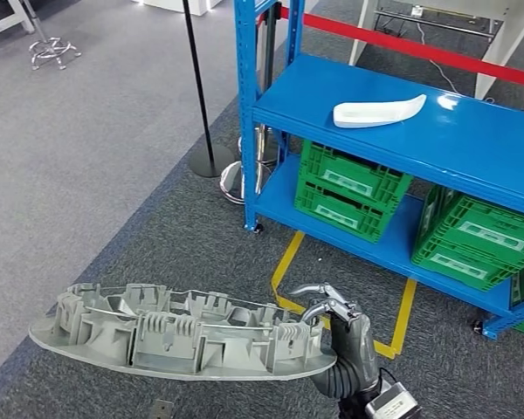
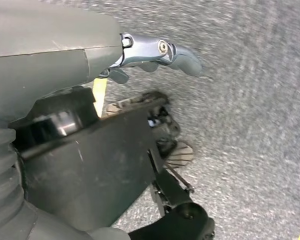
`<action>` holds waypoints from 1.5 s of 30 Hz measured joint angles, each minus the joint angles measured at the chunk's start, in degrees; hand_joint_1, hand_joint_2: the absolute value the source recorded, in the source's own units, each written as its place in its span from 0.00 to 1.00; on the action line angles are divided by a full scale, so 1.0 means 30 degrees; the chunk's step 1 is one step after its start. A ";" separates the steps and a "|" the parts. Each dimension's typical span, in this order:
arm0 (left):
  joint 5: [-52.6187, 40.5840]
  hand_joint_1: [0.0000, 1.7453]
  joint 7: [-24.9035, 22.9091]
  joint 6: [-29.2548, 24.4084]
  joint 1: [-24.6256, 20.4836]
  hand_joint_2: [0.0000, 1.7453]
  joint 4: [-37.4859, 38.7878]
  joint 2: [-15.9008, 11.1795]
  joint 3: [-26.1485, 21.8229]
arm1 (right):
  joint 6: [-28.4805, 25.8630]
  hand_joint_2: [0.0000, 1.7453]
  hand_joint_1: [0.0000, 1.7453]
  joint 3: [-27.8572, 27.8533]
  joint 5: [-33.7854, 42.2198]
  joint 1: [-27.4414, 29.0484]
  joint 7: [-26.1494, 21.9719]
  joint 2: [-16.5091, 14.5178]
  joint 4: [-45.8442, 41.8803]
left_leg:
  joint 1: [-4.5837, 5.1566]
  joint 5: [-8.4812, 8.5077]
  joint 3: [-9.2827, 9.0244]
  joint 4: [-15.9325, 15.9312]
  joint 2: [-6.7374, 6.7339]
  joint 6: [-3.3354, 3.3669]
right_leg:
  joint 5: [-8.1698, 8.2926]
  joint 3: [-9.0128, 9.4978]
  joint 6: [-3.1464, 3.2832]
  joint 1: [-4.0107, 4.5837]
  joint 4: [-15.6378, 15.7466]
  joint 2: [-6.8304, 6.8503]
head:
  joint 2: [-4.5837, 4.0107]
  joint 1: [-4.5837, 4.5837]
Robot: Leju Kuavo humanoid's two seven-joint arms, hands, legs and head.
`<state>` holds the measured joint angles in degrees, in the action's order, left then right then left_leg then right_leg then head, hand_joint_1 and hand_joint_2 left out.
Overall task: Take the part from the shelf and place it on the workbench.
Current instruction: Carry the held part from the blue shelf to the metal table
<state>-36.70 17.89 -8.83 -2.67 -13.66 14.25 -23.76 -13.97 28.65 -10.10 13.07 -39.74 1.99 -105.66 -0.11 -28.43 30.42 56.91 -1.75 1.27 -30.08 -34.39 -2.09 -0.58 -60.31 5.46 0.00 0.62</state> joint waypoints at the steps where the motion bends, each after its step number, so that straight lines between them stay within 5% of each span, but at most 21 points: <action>1: -0.0007 0.00 0.0051 0.0020 -0.0024 1.00 0.0000 0.0020 -0.0020 | -0.0055 1.00 1.00 0.0005 -0.0046 0.0045 -0.0002 0.0000 0.0011 | 0.0022 0.0257 0.0272 -0.0026 0.0193 0.0154 | -0.0943 -0.0311 -0.0030 -0.0014 -0.0895 -0.0721 | -0.0002 -0.0044; 3: -0.0024 0.00 0.0175 0.0071 -0.0061 1.00 0.0000 0.0046 -0.0045 | -0.0211 1.00 1.00 0.0049 -0.0098 0.0148 -0.0004 0.0000 0.0020 | 0.0156 0.0764 0.0904 -0.0011 0.0639 0.0339 | -0.2649 -0.0887 0.0064 0.0051 -0.3230 -0.1603 | -0.0002 -0.0113; 5: -0.0036 0.00 0.0242 0.0130 -0.0051 1.00 0.0000 0.0053 -0.0080 | -0.0324 1.00 1.00 0.0120 -0.0106 0.0184 0.0000 0.0000 0.0027 | 0.0313 0.1261 0.1511 0.0015 0.1111 0.0399 | -0.2734 -0.0749 0.0266 0.0166 -0.4353 -0.1791 | -0.0002 -0.0130; 8: -0.0042 0.00 0.0257 0.0268 -0.0065 1.00 0.0000 0.0082 -0.0128 | -0.0427 1.00 1.00 0.0178 -0.0076 0.0168 -0.0004 0.0000 0.0029 | 0.0448 0.1986 0.2254 0.0045 0.1855 0.0351 | -0.1252 0.1588 0.0705 0.0373 -0.1578 -0.2470 | -0.0003 -0.0126; 11: -0.0111 0.00 0.0263 0.0355 -0.0136 1.00 0.0000 0.0153 -0.0160 | -0.0523 1.00 1.00 0.0213 -0.0027 0.0120 -0.0009 0.0000 0.0040 | 0.0526 0.2704 0.2721 0.0050 0.2531 0.0174 | -0.1283 0.3547 0.0948 0.0411 0.1619 -0.3367 | -0.0003 -0.0128; 14: -0.0242 0.00 0.0257 0.0385 -0.0098 1.00 0.0000 0.0138 -0.0226 | -0.0499 1.00 1.00 0.0286 -0.0022 0.0006 -0.0005 -0.0002 0.0106 | 0.0543 0.2856 0.2964 0.0103 0.2819 -0.0123 | -0.0954 0.3287 0.1132 0.0351 0.1855 -0.2644 | -0.0002 -0.0119; 16: -0.0344 0.00 0.0253 0.0388 -0.0100 1.00 0.0000 0.0135 -0.0288 | -0.0445 1.00 1.00 0.0304 -0.0035 0.0007 -0.0007 -0.0009 0.0135 | 0.0491 0.1250 0.3308 0.1357 0.2001 -0.0360 | -0.0561 0.2954 0.1352 0.0255 0.1916 -0.1995 | -0.0003 0.0022; 18: -0.0430 0.00 0.0264 0.0383 -0.0114 1.00 0.0000 0.0146 -0.0319 | -0.0428 1.00 1.00 0.0308 -0.0071 0.0121 -0.0009 -0.0015 0.0131 | 0.0281 -0.0777 0.3680 0.3837 0.1132 -0.0651 | -0.0232 0.2569 0.1405 0.0284 0.1892 -0.1381 | -0.0001 0.0126; 19: -0.0446 0.00 0.0272 0.0379 -0.0110 1.00 0.0000 0.0147 -0.0337 | -0.0434 1.00 1.00 0.0306 -0.0091 0.0174 -0.0007 -0.0015 0.0131 | 0.0154 -0.1188 0.3733 0.4968 0.0944 -0.0772 | -0.0082 0.2346 0.1344 0.0293 0.1850 -0.1056 | -0.0003 0.0125; 21: -0.0464 0.00 0.0279 0.0377 -0.0104 1.00 0.0000 0.0144 -0.0401 | -0.0447 1.00 1.00 0.0317 -0.0111 0.0225 -0.0004 -0.0015 0.0131 | -0.0058 -0.0724 0.3167 0.5711 0.0752 -0.0964 | 0.0192 0.1917 0.1232 0.0282 0.1666 -0.0423 | -0.0001 0.0129; 23: -0.0534 0.00 0.0279 0.0394 -0.0102 1.00 0.0000 0.0147 -0.0461 | -0.0456 1.00 1.00 0.0339 -0.0095 0.0214 -0.0005 -0.0015 0.0127 | -0.0163 0.0076 0.1414 0.3855 0.0225 -0.1033 | 0.0381 0.1491 0.1105 0.0279 0.1378 0.0098 | 0.0000 0.0136; 25: -0.0678 0.00 0.0279 0.0421 -0.0117 1.00 0.0000 0.0153 -0.0501 | -0.0436 1.00 1.00 0.0350 -0.0078 0.0183 -0.0009 -0.0015 0.0120 | -0.0059 -0.0066 -0.0327 0.1336 -0.0558 -0.0853 | 0.0486 0.1157 0.0937 0.0321 0.1129 0.0522 | 0.0000 0.0112; 28: -0.0922 0.00 0.0286 0.0464 -0.0083 1.00 0.0000 0.0155 -0.0603 | -0.0328 1.00 1.00 0.0350 -0.0084 0.0055 -0.0013 -0.0015 0.0117 | 0.0113 -0.0449 -0.0770 0.0027 -0.0550 -0.0318 | 0.0675 0.0925 0.0562 0.0332 0.1012 0.1062 | 0.0000 0.0125; 30: -0.1057 0.00 0.0332 0.0497 -0.0068 1.00 0.0000 0.0166 -0.0658 | -0.0306 1.00 1.00 0.0342 -0.0093 0.0013 -0.0011 -0.0015 0.0115 | 0.0070 -0.0238 -0.0600 -0.0196 -0.0157 0.0049 | 0.0252 0.0590 0.0341 0.0249 0.0506 0.0354 | -0.0001 0.0116; 33: -0.1255 0.00 0.0448 0.0570 -0.0123 1.00 0.0000 0.0197 -0.0732 | -0.0308 1.00 1.00 0.0335 -0.0076 0.0071 -0.0022 -0.0015 0.0117 | 0.0120 0.0226 -0.0108 -0.0223 0.0476 0.0402 | -0.1722 -0.0780 0.0198 0.0146 -0.2775 -0.1480 | 0.0000 0.0062; 35: -0.1359 0.00 0.0510 0.0608 -0.0117 1.00 0.0000 0.0206 -0.0803 | -0.0314 1.00 1.00 0.0335 -0.0100 0.0136 -0.0016 -0.0015 0.0131 | 0.0214 0.0479 0.0223 -0.0170 0.0968 0.0464 | -0.2229 -0.1305 0.0199 0.0146 -0.4347 -0.1763 | -0.0002 0.0052; 37: -0.1421 0.00 0.0556 0.0627 -0.0101 1.00 0.0000 0.0208 -0.0902 | -0.0330 1.00 1.00 0.0335 -0.0120 0.0190 -0.0013 -0.0013 0.0133 | 0.0258 0.0654 0.0453 -0.0085 0.1529 0.0421 | -0.1385 -0.0443 0.0266 0.0140 -0.3086 -0.1913 | -0.0002 0.0052; 39: -0.1439 0.00 0.0590 0.0627 -0.0109 1.00 0.0000 0.0220 -0.0984 | -0.0357 1.00 1.00 0.0337 -0.0128 0.0238 -0.0014 -0.0009 0.0121 | 0.0292 0.0752 0.0636 0.0080 0.2037 0.0313 | -0.0407 0.1068 0.0353 0.0057 -0.0374 -0.2784 | 0.0000 0.0050; 41: -0.1453 0.00 0.0603 0.0627 -0.0129 1.00 0.0000 0.0240 -0.1027 | -0.0398 1.00 1.00 0.0337 -0.0126 0.0310 -0.0023 -0.0007 0.0088 | 0.0297 0.0875 0.0914 0.0250 0.2463 0.0137 | -0.0179 0.1823 0.0409 -0.0013 0.0994 -0.3578 | -0.0001 0.0063; 43: -0.1463 0.00 0.0607 0.0627 -0.0111 1.00 0.0000 0.0244 -0.1067 | -0.0430 1.00 1.00 0.0331 -0.0129 0.0355 -0.0029 -0.0007 0.0060 | 0.0256 0.1069 0.1199 0.0316 0.2923 -0.0100 | -0.0138 0.1840 0.0533 -0.0016 0.1072 -0.3379 | -0.0003 0.0072; 45: -0.1464 0.00 0.0607 0.0625 -0.0095 1.00 0.0000 0.0240 -0.1102 | -0.0443 1.00 1.00 0.0333 -0.0129 0.0354 -0.0027 -0.0007 0.0053 | 0.0292 0.0847 0.1498 0.0718 0.2636 -0.0313 | 0.0012 0.1800 0.0726 -0.0073 0.1146 -0.2802 | -0.0003 0.0147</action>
<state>-41.10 19.71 -6.96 -2.95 -13.66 14.97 -27.06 -15.29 29.65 -10.49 14.14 -39.82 1.97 -105.50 0.77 -25.89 34.91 59.06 6.16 0.33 -30.04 -28.99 0.09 -0.80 -56.87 -2.95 -0.01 1.06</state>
